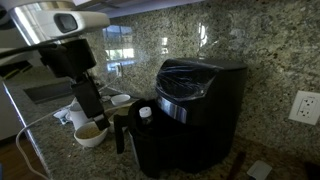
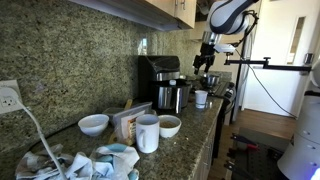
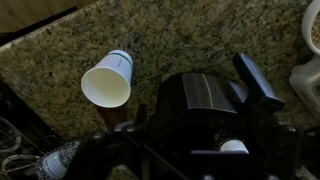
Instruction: Open the air fryer, then pick the bottle and put it in
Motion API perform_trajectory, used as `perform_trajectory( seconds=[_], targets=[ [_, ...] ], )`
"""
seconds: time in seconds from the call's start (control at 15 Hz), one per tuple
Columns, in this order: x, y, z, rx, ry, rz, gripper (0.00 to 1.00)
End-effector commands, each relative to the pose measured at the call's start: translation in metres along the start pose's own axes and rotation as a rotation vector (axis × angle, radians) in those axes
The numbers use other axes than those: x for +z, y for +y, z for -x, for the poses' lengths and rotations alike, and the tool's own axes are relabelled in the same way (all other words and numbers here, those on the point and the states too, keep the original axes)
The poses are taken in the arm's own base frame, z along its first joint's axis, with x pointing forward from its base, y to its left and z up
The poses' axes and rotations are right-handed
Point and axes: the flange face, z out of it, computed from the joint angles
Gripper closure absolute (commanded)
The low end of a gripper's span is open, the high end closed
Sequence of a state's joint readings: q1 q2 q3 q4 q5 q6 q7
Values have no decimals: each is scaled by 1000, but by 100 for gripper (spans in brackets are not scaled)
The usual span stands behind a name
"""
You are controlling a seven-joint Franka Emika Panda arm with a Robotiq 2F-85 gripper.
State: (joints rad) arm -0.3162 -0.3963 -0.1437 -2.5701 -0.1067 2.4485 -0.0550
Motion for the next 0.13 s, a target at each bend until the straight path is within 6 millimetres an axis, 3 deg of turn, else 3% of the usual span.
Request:
perform_trajectory(
  seconds=[0.0,0.07],
  targets=[
    [0,0,0,0,-1,0,0],
    [0,0,0,0,-1,0,0]
  ],
)
